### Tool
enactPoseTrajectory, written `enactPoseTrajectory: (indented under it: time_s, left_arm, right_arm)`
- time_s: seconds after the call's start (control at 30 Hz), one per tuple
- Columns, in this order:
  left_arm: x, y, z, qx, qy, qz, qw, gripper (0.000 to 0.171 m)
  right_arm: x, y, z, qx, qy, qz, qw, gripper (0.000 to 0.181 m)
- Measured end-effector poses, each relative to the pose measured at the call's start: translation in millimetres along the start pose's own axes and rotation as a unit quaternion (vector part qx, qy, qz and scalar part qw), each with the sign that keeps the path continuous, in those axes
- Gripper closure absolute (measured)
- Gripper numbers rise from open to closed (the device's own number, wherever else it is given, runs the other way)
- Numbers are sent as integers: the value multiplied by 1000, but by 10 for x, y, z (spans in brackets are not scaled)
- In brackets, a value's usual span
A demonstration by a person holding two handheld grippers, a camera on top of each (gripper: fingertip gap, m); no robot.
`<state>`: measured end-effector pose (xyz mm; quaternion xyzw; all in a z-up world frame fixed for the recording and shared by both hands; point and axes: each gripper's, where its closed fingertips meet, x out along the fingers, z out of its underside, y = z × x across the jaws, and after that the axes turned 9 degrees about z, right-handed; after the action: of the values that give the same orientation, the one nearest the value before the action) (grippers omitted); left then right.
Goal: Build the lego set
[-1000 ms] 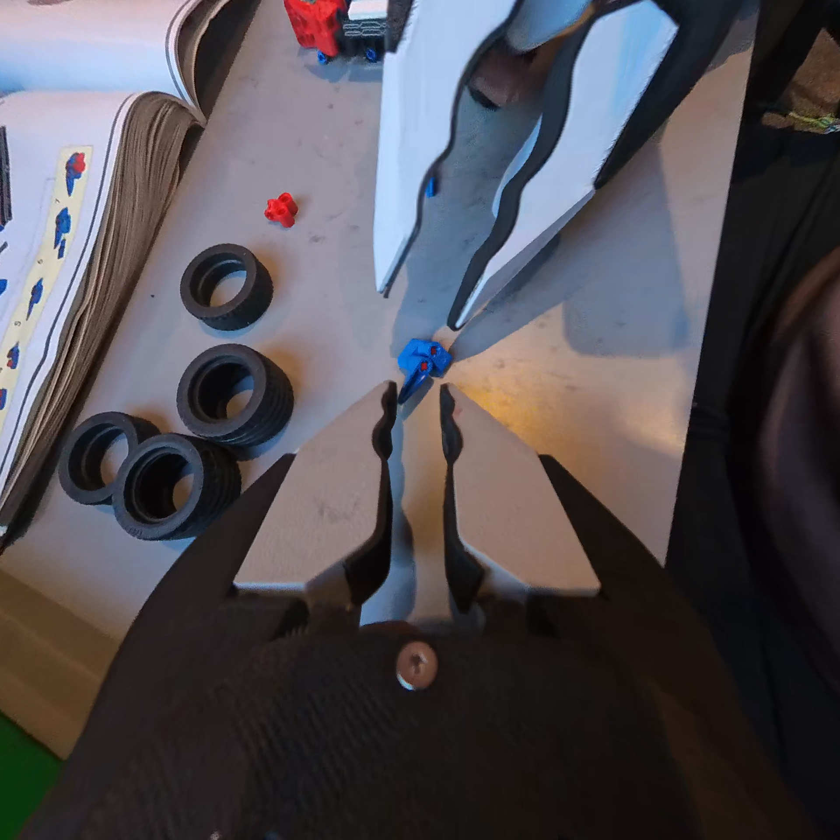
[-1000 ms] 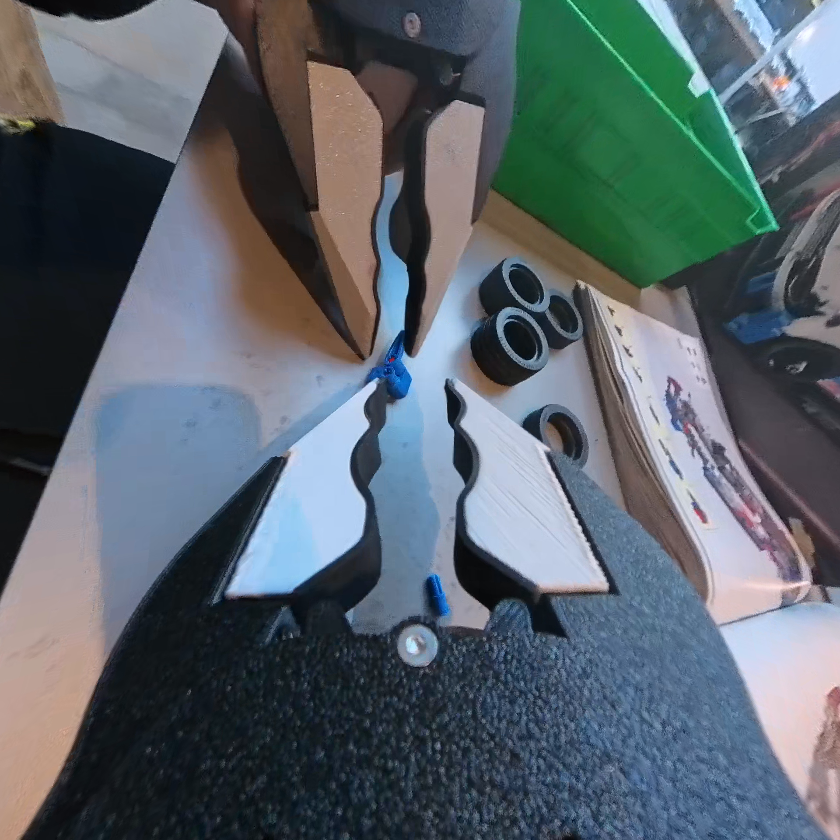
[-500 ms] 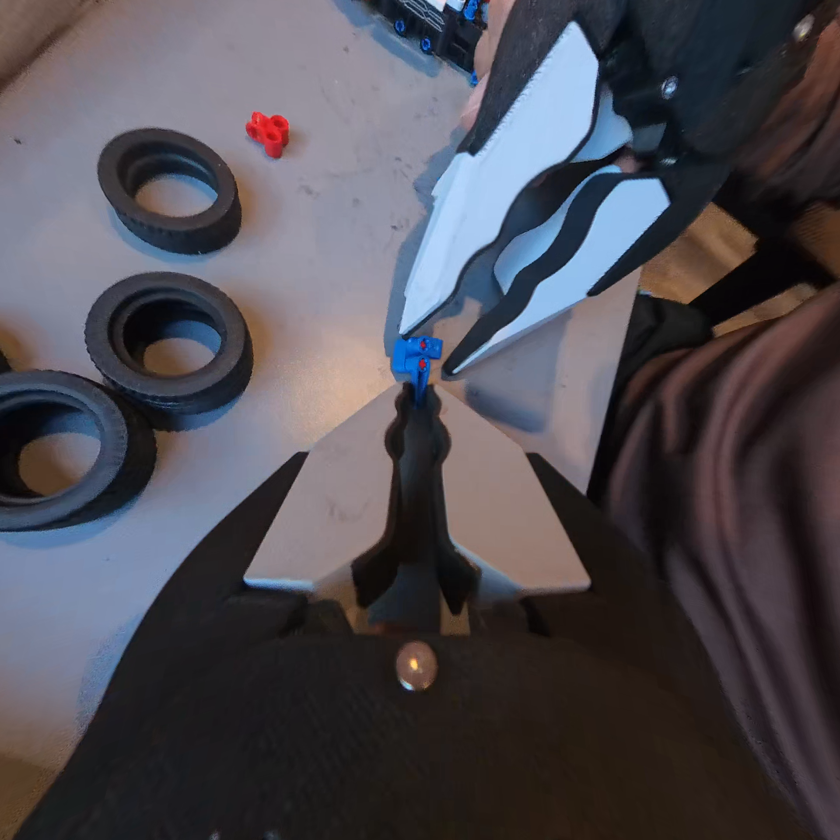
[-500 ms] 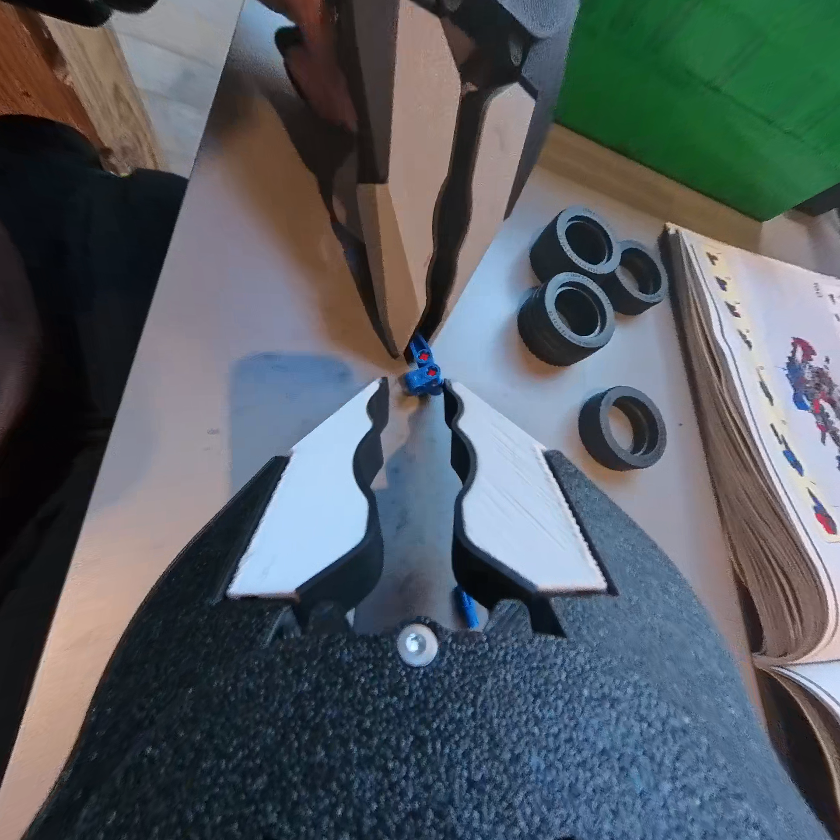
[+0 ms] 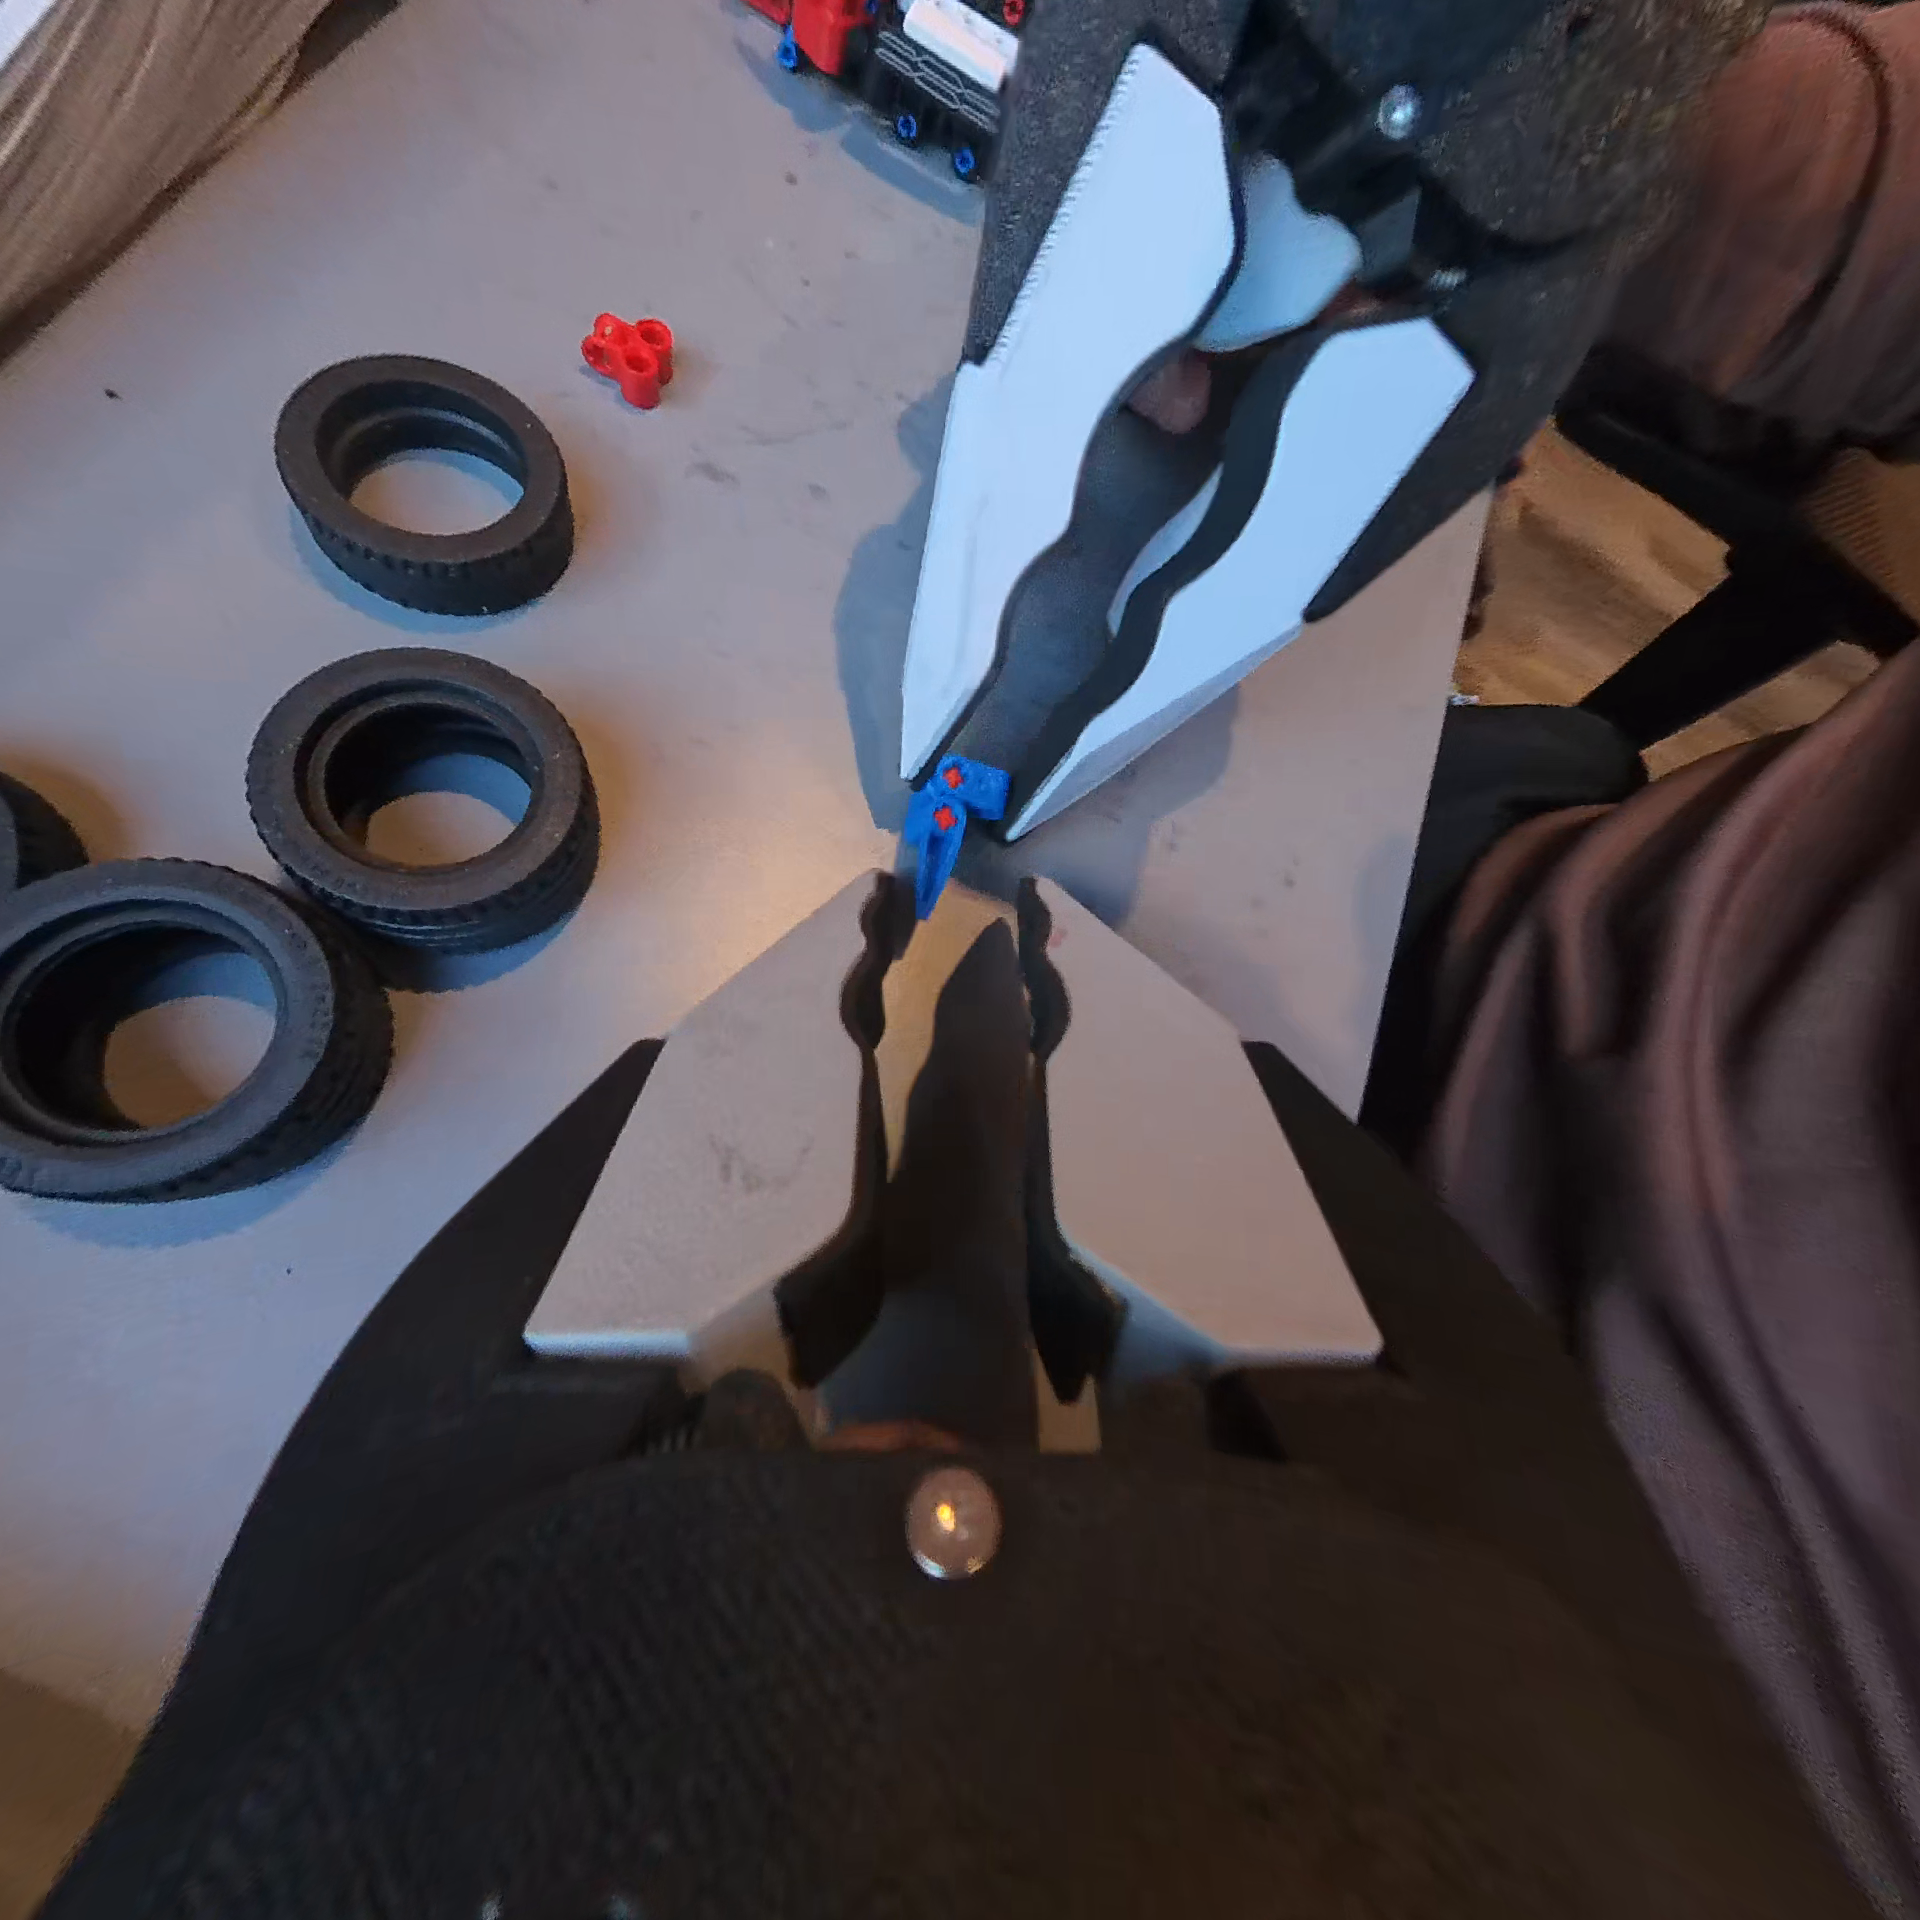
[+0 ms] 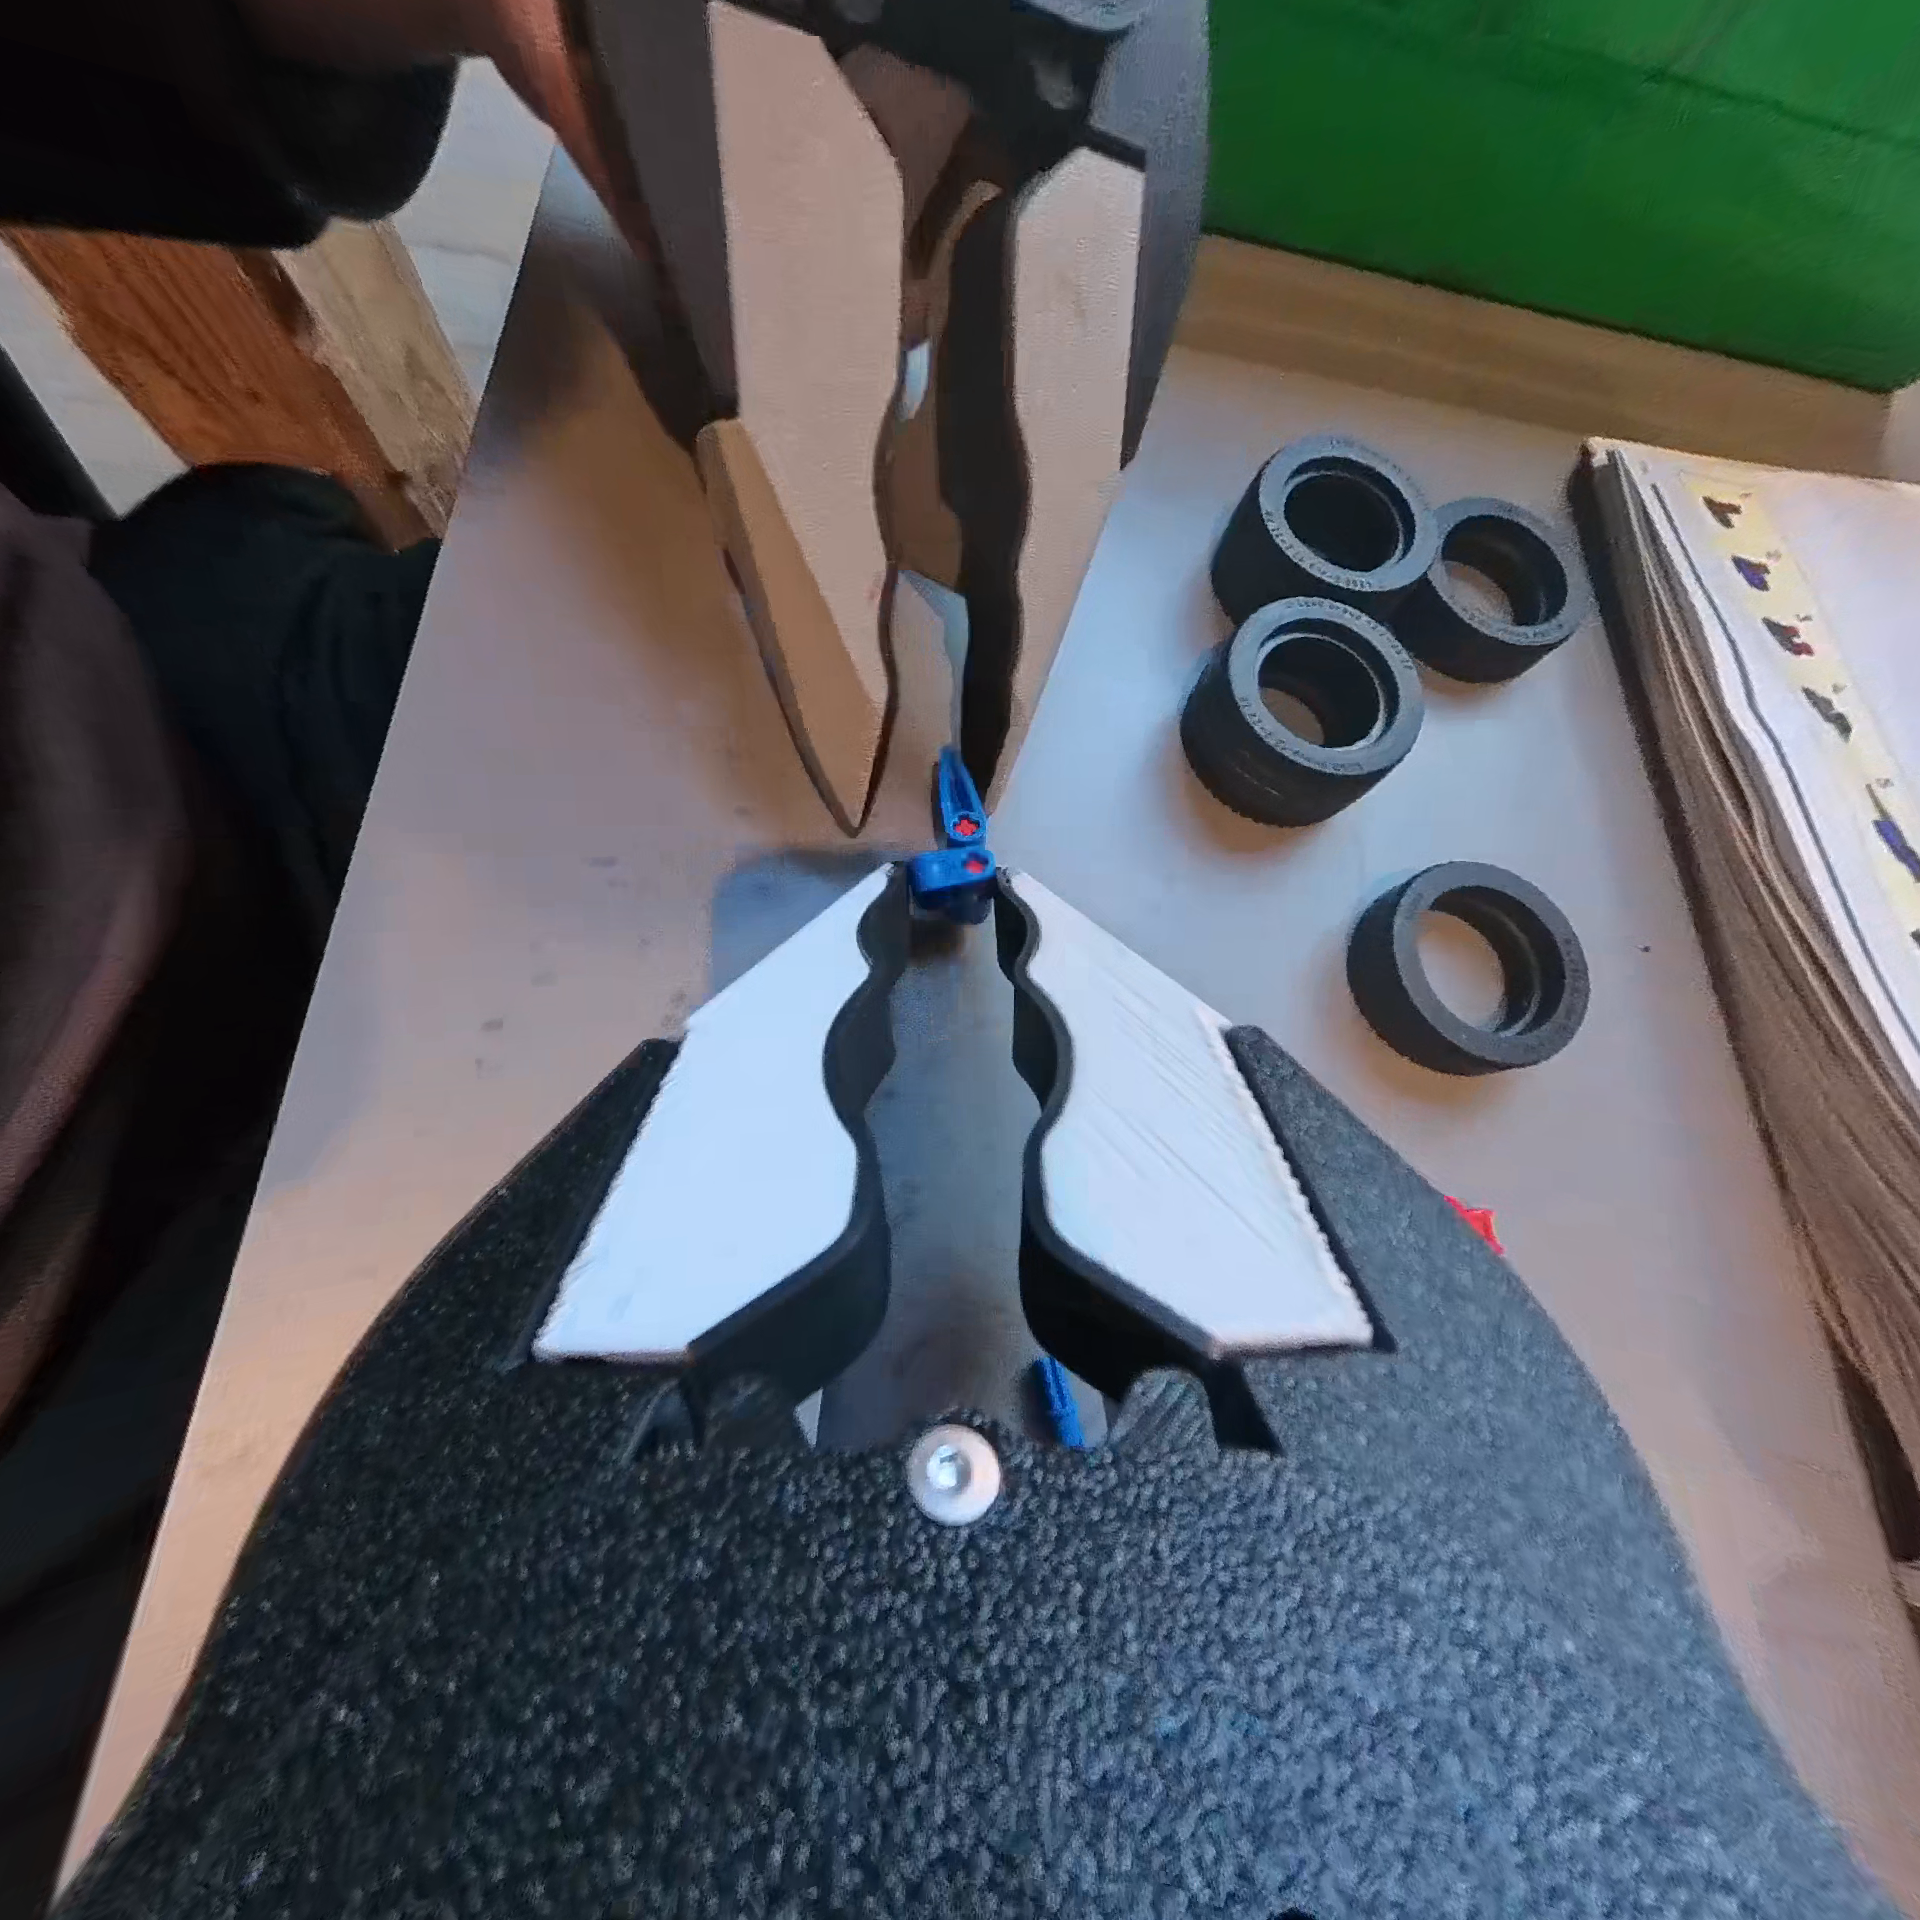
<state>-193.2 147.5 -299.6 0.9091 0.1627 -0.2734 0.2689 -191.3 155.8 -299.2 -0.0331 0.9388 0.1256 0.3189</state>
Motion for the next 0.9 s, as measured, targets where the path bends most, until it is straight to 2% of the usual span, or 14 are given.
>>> enactPoseTrajectory:
  time_s: [0.17,0.33,0.4,0.47,0.63,0.7,0.77,0.9]
  left_arm:
    - [-3,-34,-30,28,2,-30,999,151]
    - [15,-52,-31,36,-3,-40,999,152]
    - [4,-40,-41,41,3,-40,998,150]
    - [-11,-24,-58,49,10,-39,998,151]
    - [-8,-40,-46,73,1,-56,996,167]
    - [-6,-66,-47,85,-4,-71,994,168]
    - [3,-67,-56,62,-2,-62,996,168]
    - [-78,7,-218,-43,49,17,998,168]
  right_arm:
    - [34,-23,57,23,-26,-29,999,159]
    - [15,-8,45,21,-18,-21,999,156]
    - [-7,4,31,17,-9,-13,1000,156]
    - [-24,-1,22,10,-2,-11,1000,165]
    - [-22,-6,22,7,-2,-11,1000,165]
    - [-29,8,9,20,1,-14,1000,165]
    - [-50,23,-25,43,9,-25,999,165]
    - [-161,68,-86,76,34,-46,995,157]
